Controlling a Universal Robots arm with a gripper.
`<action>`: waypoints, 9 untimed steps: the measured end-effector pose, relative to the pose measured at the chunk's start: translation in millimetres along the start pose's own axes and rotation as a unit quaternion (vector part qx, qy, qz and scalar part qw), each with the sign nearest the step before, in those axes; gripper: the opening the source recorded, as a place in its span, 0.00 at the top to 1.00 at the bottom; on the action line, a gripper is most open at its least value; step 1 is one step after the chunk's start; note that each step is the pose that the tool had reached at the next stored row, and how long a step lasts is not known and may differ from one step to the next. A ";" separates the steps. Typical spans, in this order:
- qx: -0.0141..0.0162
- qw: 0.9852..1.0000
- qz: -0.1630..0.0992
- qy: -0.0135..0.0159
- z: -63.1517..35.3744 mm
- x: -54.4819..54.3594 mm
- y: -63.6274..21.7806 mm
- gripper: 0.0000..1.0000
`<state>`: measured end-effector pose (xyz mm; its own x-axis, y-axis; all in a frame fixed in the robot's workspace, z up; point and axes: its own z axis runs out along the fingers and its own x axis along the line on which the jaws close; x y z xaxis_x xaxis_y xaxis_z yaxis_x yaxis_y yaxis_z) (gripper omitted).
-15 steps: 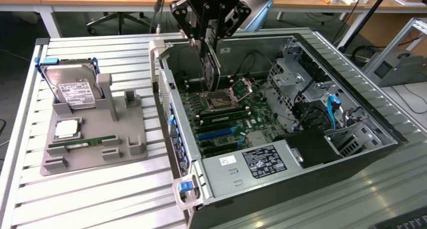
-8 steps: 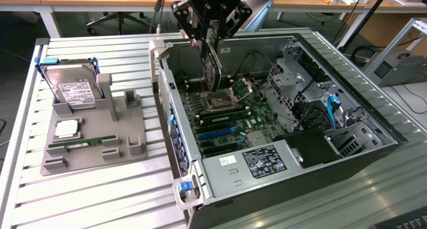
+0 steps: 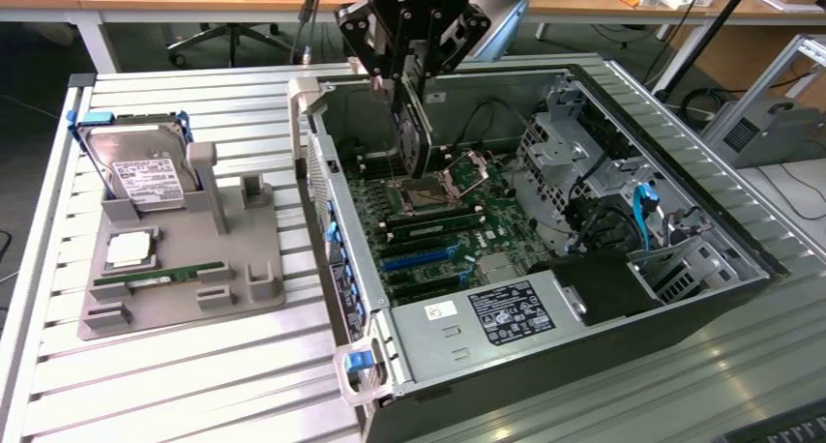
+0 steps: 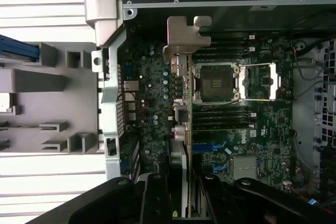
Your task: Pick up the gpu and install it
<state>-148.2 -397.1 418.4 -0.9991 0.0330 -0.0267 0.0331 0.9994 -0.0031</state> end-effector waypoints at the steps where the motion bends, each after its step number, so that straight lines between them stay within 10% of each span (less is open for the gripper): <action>1: 0.000 1.000 0.000 0.000 0.1 -0.3 0.0 0.73; 9: 0.000 1.000 0.000 0.000 1.0 -2.5 0.0 0.73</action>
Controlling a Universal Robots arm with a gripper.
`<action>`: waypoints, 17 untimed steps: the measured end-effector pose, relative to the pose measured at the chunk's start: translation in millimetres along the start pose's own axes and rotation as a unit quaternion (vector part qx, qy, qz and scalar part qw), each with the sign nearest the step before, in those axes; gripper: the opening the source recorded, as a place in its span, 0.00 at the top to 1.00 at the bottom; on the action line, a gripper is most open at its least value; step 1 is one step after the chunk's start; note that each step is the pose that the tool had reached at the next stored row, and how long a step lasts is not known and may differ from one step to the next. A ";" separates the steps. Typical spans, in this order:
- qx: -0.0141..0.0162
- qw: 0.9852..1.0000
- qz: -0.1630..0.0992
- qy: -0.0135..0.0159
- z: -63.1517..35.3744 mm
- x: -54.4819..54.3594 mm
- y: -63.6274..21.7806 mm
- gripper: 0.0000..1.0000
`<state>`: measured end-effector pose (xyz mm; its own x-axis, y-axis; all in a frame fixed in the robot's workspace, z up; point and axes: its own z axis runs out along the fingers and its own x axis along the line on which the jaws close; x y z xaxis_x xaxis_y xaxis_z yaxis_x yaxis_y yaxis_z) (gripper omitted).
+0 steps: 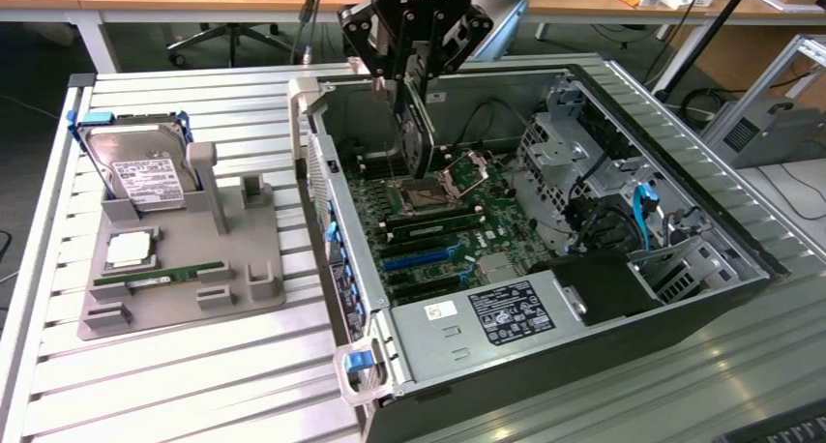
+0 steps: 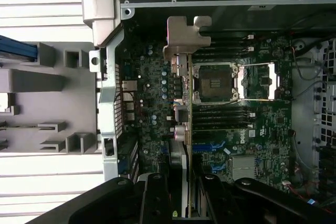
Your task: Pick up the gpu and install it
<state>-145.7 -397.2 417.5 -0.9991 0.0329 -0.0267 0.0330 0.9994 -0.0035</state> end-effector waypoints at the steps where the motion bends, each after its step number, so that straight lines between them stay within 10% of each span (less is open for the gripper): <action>1: 0.000 1.000 0.000 0.000 0.2 -0.3 0.0 0.73; 17: 0.002 1.000 0.000 0.000 3.6 -5.3 -0.5 0.73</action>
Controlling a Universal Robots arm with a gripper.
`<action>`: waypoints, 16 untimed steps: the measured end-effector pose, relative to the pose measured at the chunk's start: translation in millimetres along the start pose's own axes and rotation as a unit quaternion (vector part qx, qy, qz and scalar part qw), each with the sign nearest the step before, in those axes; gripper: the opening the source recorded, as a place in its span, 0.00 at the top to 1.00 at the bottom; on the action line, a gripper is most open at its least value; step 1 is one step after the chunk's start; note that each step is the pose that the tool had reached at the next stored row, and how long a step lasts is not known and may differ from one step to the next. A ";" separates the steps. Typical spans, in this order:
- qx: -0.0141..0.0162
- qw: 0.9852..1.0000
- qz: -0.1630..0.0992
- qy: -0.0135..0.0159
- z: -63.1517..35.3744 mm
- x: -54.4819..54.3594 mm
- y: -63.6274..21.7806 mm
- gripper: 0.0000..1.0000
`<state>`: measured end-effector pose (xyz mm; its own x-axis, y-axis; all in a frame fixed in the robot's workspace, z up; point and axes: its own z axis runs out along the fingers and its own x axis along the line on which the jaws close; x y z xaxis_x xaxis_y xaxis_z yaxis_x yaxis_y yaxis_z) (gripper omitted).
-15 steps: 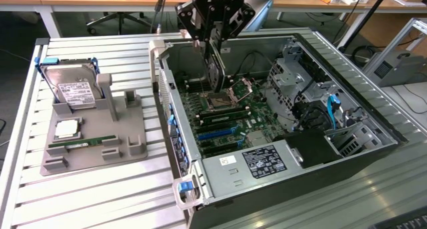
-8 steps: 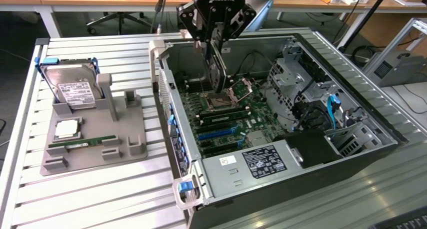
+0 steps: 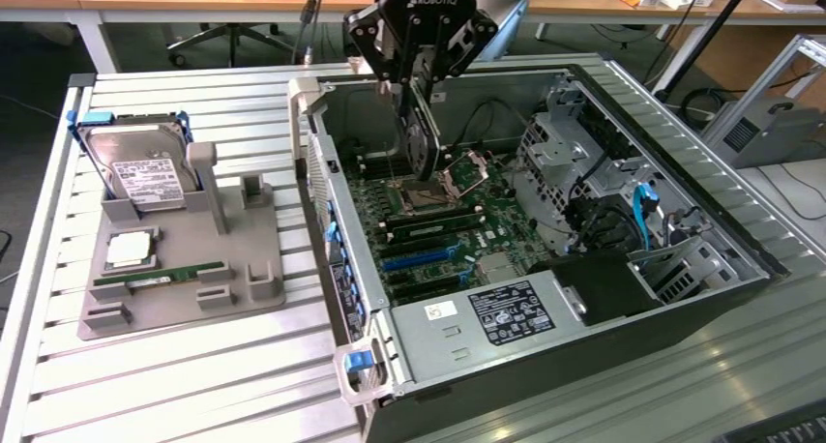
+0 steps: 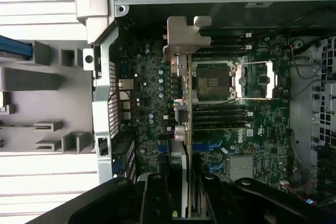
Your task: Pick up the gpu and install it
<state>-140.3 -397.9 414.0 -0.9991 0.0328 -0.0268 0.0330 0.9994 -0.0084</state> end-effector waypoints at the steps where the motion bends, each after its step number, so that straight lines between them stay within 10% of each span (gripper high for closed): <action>1: 0.000 1.000 0.000 0.000 0.2 -0.2 -0.1 0.73; 16: 0.002 1.000 0.000 0.000 2.6 -2.8 -0.6 0.73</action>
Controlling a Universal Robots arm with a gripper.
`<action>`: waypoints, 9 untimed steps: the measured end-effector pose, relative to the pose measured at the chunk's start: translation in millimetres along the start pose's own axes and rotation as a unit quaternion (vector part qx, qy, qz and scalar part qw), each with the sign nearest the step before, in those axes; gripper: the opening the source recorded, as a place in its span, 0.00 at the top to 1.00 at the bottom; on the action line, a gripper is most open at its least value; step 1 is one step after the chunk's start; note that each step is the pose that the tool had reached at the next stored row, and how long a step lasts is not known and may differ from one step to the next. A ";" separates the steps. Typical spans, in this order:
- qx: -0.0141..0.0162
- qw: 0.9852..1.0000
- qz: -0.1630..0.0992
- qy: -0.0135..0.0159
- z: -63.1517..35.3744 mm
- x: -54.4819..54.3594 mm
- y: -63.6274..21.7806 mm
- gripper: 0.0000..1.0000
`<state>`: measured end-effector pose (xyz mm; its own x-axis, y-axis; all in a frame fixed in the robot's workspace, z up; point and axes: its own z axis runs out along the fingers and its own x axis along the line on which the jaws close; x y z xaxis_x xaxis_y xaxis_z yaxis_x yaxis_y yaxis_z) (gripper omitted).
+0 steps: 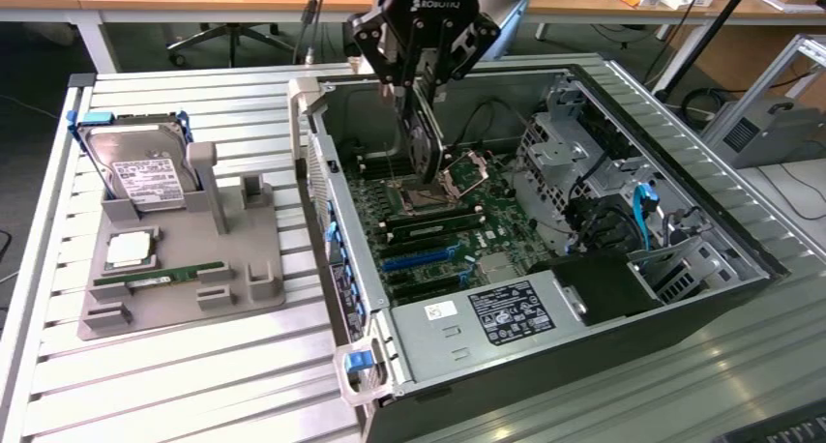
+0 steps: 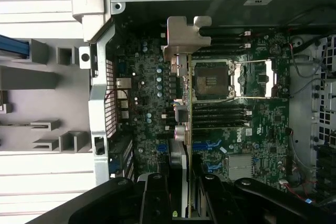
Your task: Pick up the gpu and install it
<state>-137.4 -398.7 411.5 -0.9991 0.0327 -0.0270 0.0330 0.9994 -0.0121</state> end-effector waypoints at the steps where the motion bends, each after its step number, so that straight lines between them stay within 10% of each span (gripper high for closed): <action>1: 0.000 1.000 0.000 0.000 0.1 -0.1 0.0 0.73; 9: 0.001 1.000 0.000 0.000 1.2 -1.4 -0.3 0.73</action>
<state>-136.0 -399.0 410.4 -0.9991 0.0326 -0.0271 0.0330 0.9994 -0.0139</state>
